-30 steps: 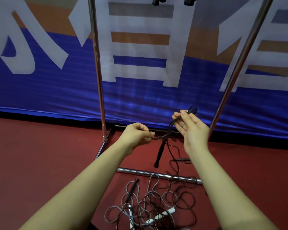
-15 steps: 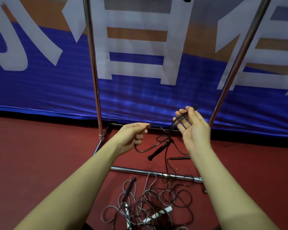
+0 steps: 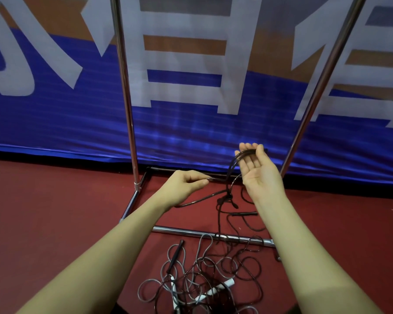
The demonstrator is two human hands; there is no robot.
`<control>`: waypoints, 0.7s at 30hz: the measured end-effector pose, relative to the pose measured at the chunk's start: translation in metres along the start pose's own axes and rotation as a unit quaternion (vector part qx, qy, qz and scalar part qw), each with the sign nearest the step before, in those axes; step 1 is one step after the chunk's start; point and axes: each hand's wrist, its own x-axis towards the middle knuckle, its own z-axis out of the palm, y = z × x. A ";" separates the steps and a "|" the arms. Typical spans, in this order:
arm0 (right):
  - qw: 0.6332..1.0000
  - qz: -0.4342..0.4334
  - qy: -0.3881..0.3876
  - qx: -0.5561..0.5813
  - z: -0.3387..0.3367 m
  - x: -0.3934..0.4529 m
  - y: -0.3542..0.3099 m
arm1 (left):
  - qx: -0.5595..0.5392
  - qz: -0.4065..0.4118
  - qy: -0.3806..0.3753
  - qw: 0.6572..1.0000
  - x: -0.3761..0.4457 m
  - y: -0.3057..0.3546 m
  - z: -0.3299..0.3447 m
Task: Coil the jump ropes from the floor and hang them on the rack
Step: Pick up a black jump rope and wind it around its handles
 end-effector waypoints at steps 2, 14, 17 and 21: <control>1.000 0.005 -0.004 -0.009 0.002 -0.002 0.003 | -0.012 0.009 -0.022 1.000 -0.001 0.006 0.003; 0.998 -0.029 -0.022 -0.043 0.006 -0.013 0.004 | -0.171 0.022 -0.090 0.981 -0.019 0.040 0.011; 0.999 -0.031 -0.020 -0.039 0.004 -0.013 0.002 | -0.167 0.021 -0.094 0.981 -0.020 0.042 0.006; 0.999 -0.011 -0.019 -0.042 0.001 -0.012 0.004 | -0.182 0.015 -0.056 0.982 -0.020 0.042 0.002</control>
